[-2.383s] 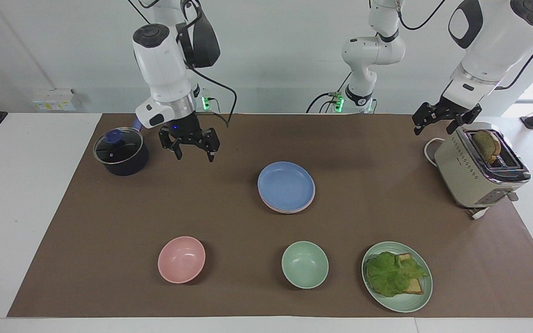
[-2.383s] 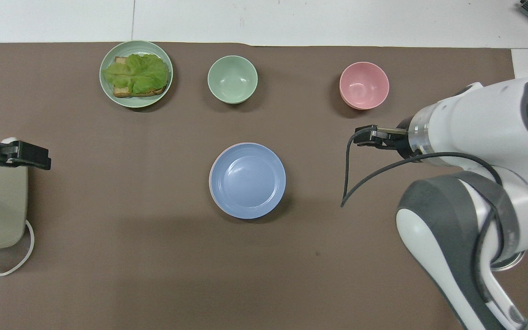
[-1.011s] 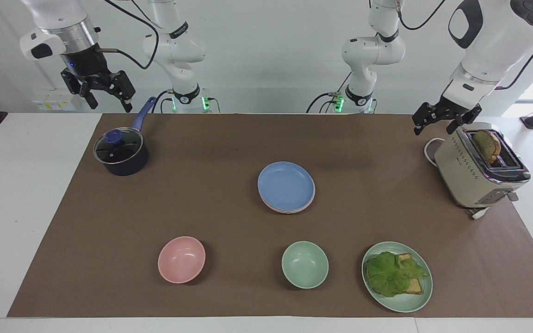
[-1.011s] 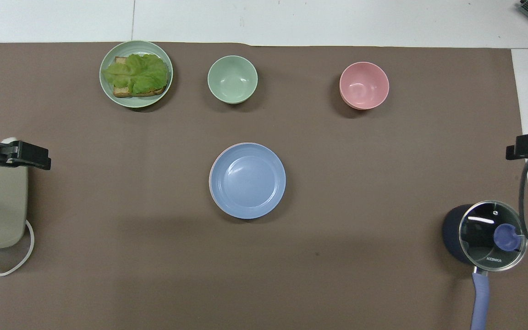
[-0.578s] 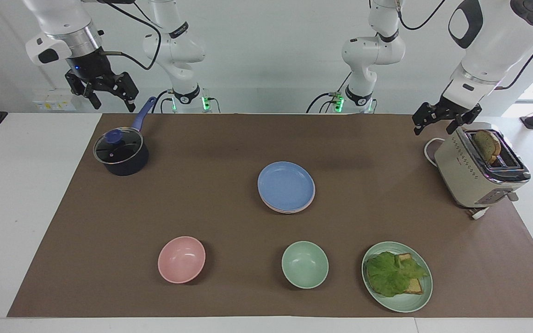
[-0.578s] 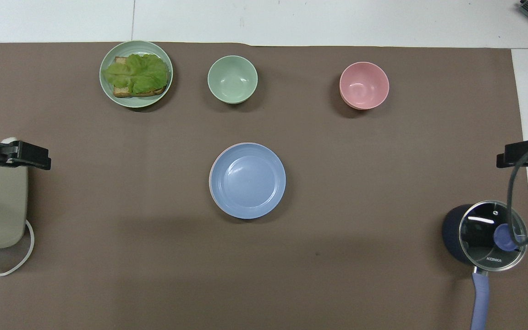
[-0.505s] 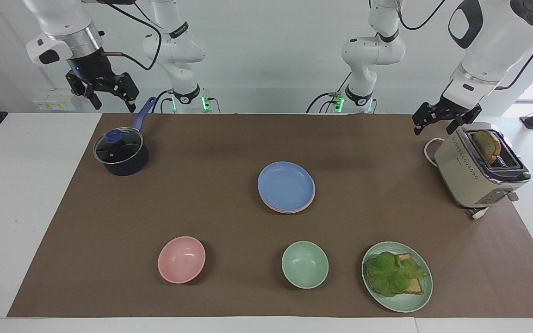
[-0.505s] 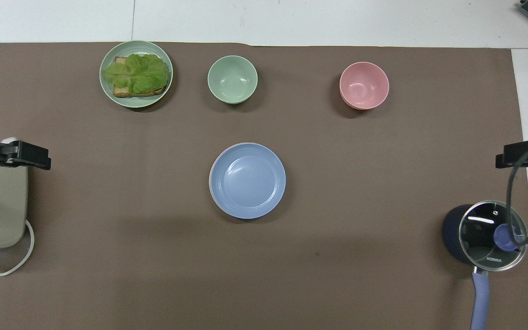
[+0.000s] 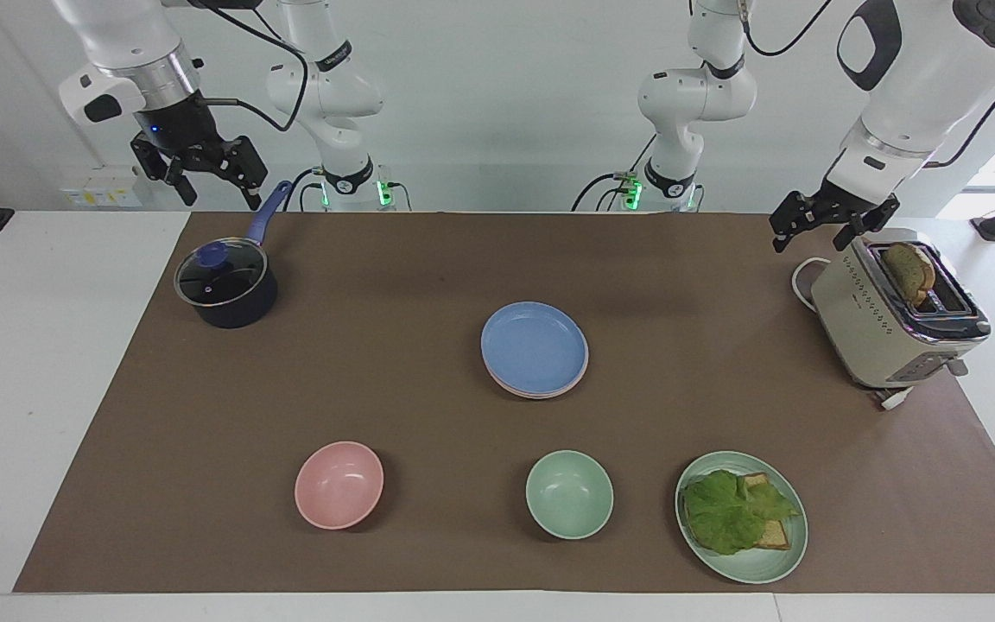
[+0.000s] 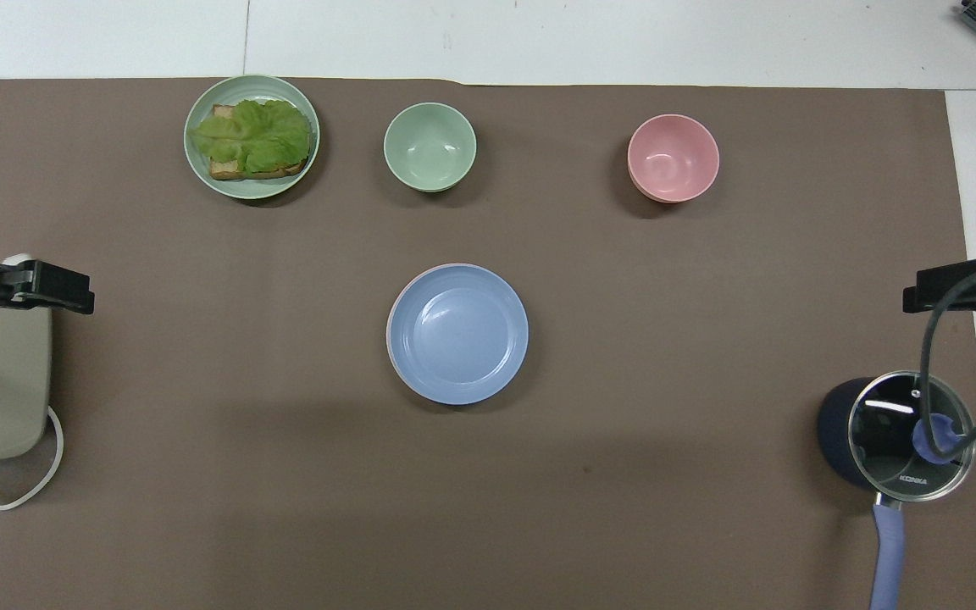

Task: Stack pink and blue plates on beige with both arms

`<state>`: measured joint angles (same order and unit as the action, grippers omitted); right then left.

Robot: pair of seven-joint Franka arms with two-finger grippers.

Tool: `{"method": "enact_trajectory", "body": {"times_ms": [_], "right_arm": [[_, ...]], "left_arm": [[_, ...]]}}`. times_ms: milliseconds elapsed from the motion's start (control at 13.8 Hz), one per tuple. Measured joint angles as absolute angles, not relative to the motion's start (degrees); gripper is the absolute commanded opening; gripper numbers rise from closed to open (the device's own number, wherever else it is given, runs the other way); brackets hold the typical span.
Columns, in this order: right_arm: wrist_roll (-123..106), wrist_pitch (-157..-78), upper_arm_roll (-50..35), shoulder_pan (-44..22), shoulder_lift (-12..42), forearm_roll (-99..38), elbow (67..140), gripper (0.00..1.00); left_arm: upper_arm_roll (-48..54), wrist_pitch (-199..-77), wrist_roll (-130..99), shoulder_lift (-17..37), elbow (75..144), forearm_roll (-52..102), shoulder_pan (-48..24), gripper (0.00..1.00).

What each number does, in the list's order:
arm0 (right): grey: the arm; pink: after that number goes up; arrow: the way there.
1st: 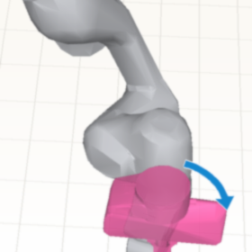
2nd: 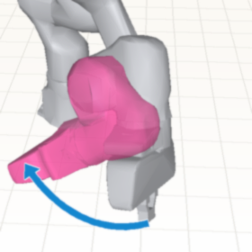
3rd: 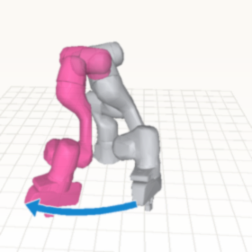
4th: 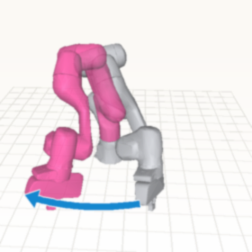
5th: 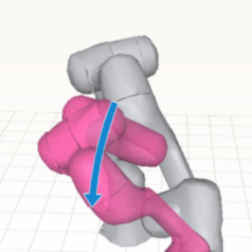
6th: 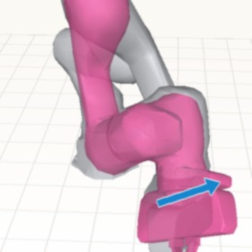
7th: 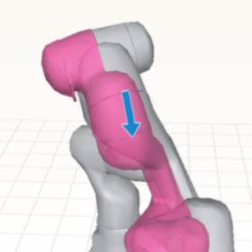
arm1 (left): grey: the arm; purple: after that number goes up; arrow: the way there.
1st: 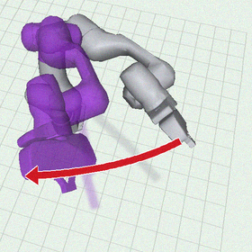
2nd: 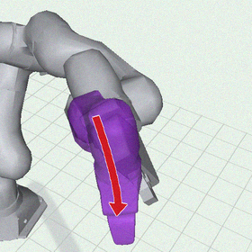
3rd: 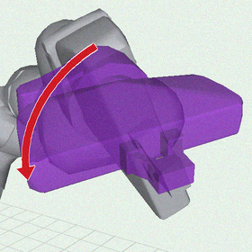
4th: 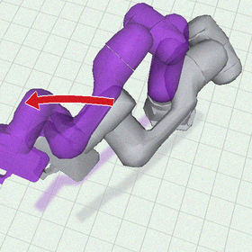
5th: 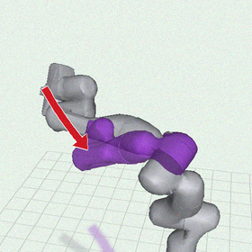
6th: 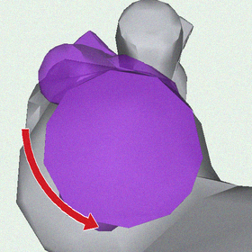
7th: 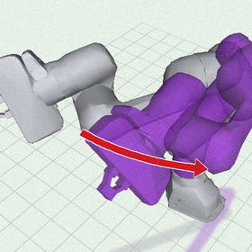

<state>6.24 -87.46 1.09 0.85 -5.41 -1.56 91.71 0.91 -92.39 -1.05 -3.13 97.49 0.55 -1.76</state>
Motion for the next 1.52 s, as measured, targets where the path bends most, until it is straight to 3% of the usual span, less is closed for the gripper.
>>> {"method": "enact_trajectory", "body": {"times_ms": [217, 1516], "right_arm": [[5.48, -87.53, 4.87, -1.99, -5.38, -1.52, 91.97, 1.0], [2.53, -87.26, 4.58, -3.35, -5.51, 1.56, 91.63, 1.0]], "left_arm": [[0.91, -92.39, -1.05, -3.13, 97.49, 0.55, -1.76, 1.0], [0.9, -92.39, -1.05, -3.13, 97.49, 0.55, -1.76, 1.0]]}}
